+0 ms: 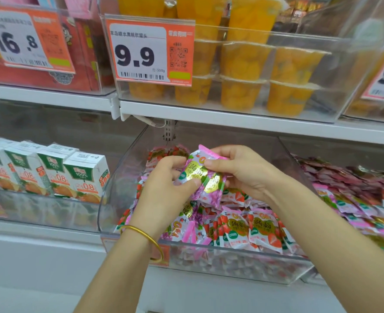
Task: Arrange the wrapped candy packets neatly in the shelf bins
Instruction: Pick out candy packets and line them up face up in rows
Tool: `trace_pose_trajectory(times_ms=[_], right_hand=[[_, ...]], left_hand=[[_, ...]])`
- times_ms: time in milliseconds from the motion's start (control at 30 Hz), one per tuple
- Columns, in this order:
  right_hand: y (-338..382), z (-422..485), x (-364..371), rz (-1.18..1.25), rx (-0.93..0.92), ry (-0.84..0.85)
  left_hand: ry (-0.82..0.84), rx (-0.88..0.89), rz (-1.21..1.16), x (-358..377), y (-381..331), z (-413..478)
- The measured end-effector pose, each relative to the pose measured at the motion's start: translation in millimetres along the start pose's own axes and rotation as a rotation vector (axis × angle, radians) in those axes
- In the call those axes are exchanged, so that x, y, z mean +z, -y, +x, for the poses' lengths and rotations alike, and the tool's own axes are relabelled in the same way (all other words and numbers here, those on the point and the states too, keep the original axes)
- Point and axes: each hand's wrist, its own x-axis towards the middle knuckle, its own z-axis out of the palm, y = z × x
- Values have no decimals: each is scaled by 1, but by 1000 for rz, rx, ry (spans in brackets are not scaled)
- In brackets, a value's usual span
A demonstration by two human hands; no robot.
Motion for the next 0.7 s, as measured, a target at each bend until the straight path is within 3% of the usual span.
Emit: trace_pose_trajectory(times_ms=[233,367,500,700], right_hand=[[-3,-59,-32,209,-87,-163],[-12,-101,-65,179,-240,-447],[-32,-133,-131,69,-217,-626],[-73,-155,-236,-224,-30,-891]], left_hand=[[101,16,-305,45,-25,-12],[188,149,-283,94,-47,-27],[239,290,-154,144,-59,-36],[208,612,331,188,-66,-27]])
